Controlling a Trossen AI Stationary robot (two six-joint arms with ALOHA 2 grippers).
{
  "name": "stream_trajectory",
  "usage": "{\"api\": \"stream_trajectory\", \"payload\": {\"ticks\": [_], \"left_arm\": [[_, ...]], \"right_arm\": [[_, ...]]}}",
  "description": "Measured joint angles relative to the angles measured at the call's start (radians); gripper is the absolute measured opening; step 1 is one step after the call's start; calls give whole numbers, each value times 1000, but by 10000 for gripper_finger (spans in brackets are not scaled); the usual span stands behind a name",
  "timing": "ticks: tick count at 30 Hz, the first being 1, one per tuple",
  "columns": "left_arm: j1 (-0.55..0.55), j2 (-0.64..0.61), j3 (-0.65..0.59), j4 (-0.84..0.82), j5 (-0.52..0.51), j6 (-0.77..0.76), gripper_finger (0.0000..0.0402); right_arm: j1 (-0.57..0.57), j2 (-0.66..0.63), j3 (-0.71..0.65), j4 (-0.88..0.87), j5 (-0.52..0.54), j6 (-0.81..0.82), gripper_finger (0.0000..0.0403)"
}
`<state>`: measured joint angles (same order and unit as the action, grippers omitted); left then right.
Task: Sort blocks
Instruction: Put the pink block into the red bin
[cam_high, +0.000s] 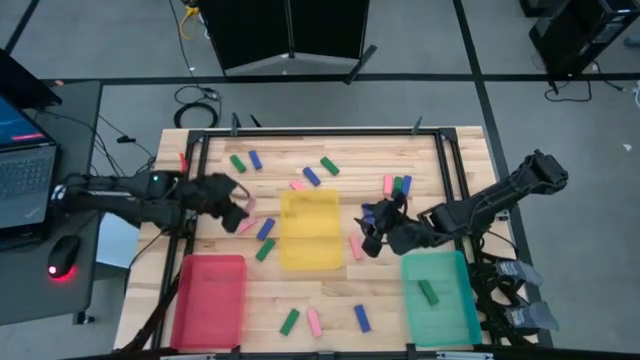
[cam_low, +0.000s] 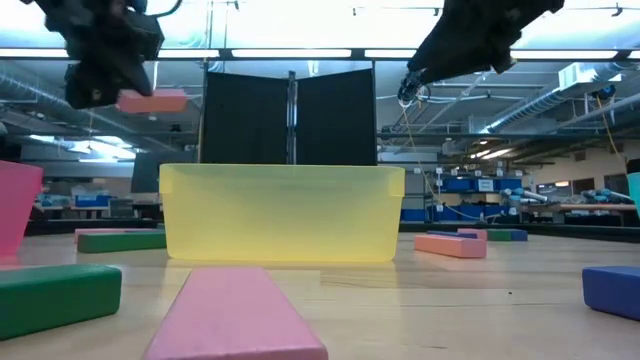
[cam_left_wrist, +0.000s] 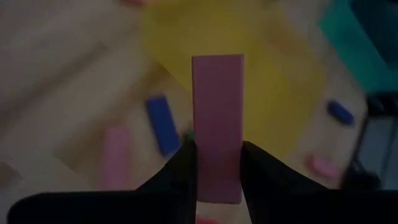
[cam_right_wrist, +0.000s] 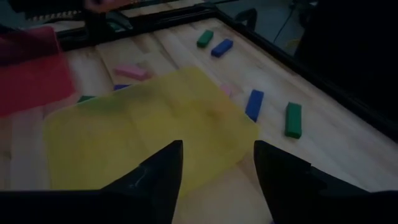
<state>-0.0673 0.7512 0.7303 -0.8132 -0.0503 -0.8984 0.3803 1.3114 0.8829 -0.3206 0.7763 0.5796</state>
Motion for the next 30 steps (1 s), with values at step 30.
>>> {"api": "stream_trajectory", "payload": {"ticks": [30], "left_arm": [[-761,345,1,-1,222,-603,190]], "right_arm": [[-75,-2,0,-1,-44,-41,219]]}}
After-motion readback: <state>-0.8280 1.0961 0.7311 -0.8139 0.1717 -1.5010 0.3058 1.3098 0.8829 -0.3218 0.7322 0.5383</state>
